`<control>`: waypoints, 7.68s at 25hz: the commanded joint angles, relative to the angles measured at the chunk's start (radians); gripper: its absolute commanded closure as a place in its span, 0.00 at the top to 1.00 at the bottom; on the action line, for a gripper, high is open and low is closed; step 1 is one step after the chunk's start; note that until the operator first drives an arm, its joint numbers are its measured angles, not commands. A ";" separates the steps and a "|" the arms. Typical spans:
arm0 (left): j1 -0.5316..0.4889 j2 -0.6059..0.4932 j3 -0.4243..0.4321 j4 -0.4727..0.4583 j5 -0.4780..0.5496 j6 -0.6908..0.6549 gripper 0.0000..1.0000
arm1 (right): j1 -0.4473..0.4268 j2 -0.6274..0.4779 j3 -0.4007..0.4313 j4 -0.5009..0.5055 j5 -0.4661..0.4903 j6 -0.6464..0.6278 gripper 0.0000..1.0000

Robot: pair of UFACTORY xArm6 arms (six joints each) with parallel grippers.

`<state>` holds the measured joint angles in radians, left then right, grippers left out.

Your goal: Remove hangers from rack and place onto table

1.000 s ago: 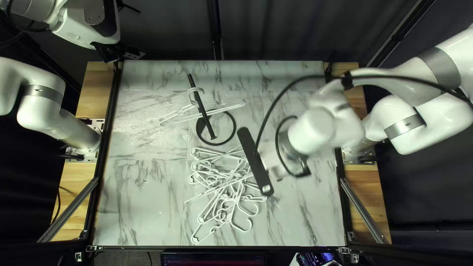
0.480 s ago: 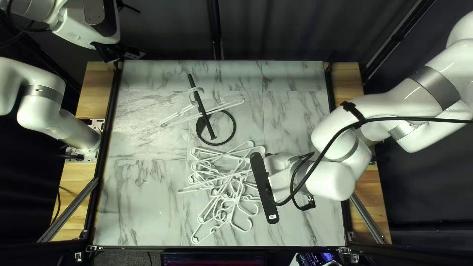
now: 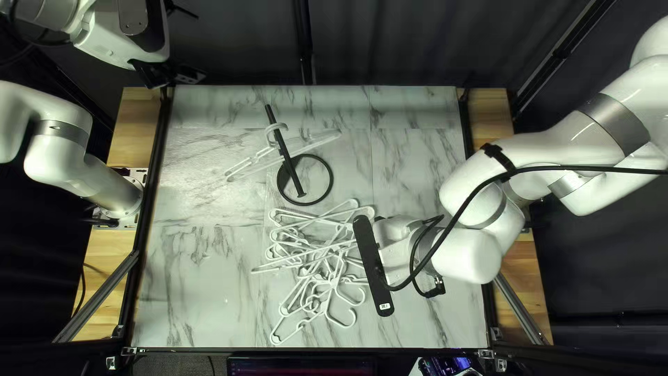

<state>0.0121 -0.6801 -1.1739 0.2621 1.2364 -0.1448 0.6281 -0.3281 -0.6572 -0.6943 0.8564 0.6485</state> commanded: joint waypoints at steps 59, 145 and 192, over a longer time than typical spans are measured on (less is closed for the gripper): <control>0.000 0.000 0.000 0.000 0.000 0.000 1.00 | 0.308 0.670 -0.220 -0.473 0.549 0.526 0.00; 0.000 0.000 0.000 0.000 0.000 0.000 1.00 | -0.387 -0.631 -0.130 0.478 0.355 -0.774 1.00; 0.000 0.000 0.000 0.000 0.000 0.000 1.00 | -0.459 -0.297 -0.528 0.472 0.292 -0.494 1.00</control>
<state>0.0121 -0.6801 -1.1739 0.2621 1.2364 -0.1448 0.1698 -0.6265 -1.1851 -0.2262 1.1441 0.1630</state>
